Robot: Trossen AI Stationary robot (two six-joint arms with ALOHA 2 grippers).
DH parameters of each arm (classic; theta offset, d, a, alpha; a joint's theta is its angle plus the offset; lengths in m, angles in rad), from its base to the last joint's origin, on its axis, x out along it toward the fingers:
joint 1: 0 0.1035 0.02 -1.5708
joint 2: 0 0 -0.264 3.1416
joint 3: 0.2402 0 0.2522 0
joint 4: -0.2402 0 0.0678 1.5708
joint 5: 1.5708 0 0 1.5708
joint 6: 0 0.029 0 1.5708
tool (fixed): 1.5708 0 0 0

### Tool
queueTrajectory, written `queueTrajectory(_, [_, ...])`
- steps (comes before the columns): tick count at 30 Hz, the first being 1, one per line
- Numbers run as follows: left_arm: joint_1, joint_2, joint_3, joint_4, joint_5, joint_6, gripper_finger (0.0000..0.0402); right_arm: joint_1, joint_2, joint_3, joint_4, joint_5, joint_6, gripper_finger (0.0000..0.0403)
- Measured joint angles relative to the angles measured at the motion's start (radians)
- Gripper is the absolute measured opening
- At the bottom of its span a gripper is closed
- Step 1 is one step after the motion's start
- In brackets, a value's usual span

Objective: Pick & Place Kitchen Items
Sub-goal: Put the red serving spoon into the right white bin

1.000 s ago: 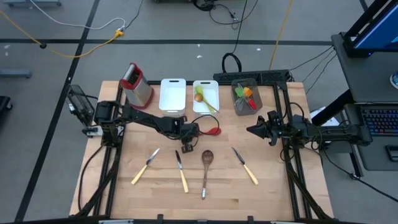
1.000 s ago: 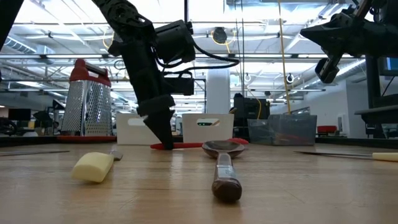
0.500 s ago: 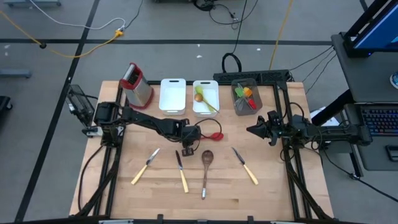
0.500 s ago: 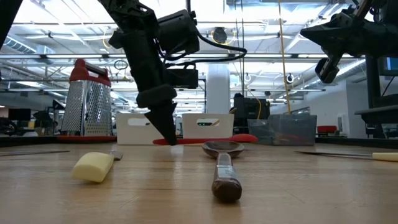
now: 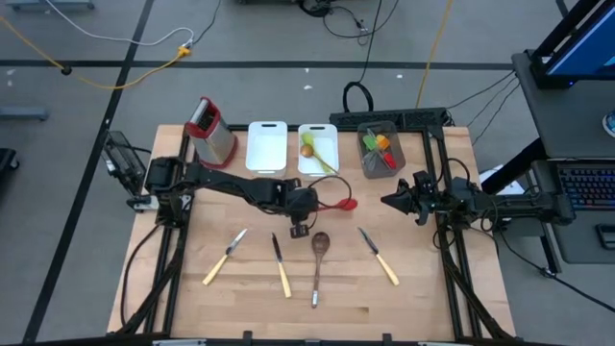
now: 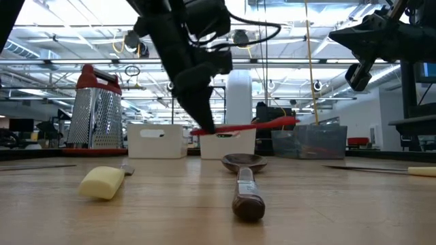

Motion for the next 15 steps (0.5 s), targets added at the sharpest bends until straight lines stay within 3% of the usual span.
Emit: queueTrajectory(15, [0.084,0.0,0.265,-0.246,0.002,-0.323,0.0044,0.0,0.0,0.0,0.0,-0.003,0.007,0.0])
